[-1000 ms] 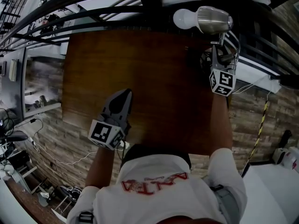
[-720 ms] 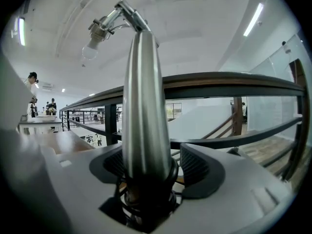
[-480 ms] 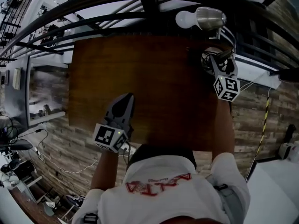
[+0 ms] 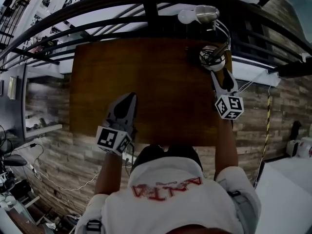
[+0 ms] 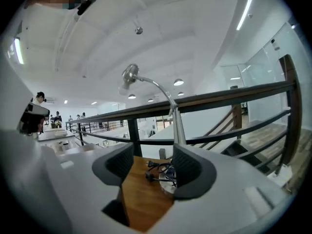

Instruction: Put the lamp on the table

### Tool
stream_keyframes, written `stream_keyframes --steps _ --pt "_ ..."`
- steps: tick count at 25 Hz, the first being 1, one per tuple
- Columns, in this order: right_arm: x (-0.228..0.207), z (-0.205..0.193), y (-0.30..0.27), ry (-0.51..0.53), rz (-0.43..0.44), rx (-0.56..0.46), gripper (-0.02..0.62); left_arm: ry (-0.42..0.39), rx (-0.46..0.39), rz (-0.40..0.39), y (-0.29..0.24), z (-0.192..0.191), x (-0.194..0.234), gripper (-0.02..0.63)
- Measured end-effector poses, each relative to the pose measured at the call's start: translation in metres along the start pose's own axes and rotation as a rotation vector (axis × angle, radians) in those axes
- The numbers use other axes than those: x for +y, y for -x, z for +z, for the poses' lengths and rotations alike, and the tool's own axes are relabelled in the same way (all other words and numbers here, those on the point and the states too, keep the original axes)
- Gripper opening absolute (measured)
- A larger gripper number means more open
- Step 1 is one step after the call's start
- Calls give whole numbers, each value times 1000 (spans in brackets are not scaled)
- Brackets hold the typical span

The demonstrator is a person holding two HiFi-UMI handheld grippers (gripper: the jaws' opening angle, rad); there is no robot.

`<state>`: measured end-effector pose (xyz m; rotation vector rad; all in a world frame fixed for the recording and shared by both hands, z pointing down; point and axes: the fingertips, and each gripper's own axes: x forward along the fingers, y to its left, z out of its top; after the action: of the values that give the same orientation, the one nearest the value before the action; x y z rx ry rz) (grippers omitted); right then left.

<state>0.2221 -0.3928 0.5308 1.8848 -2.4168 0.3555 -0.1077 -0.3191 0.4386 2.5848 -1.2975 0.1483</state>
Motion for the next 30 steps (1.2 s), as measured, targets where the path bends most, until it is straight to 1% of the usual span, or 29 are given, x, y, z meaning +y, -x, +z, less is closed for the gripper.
stream_keyframes --steps 1,2,5,8,14,16,17,21,23,26,28,30 --pt "8 7 10 -4 -2 -22 207 2 -12 -7 3 5 -4 12" --pt "15 15 19 -11 2 -44 179 -2 -24 -16 6 9 -7 13" --pt "36 34 45 -47 34 -100 181 -16 -58 -45 16 20 -18 12" --pt "52 49 69 -48 41 -126 167 -17 -83 -64 27 33 -28 12" --pt "87 79 111 18 43 -144 94 -15 -132 -100 56 58 -40 13" --pt "96 88 126 43 34 -143 51 -2 -155 -103 65 66 -42 12" --pt "100 94 133 52 32 -142 41 5 -166 -103 70 70 -43 13" --pt "115 114 155 70 20 -127 29 -2 -193 -99 86 77 -47 13" --pt "123 119 160 69 16 -111 15 -17 -194 -97 94 79 -47 12" --pt "136 123 165 71 15 -85 3 -17 -192 -100 104 85 -46 13" --pt "144 126 169 69 28 -86 3 -16 -191 -105 110 88 -47 13" --pt "156 133 174 76 59 -109 3 -26 -185 -95 114 92 -46 12"
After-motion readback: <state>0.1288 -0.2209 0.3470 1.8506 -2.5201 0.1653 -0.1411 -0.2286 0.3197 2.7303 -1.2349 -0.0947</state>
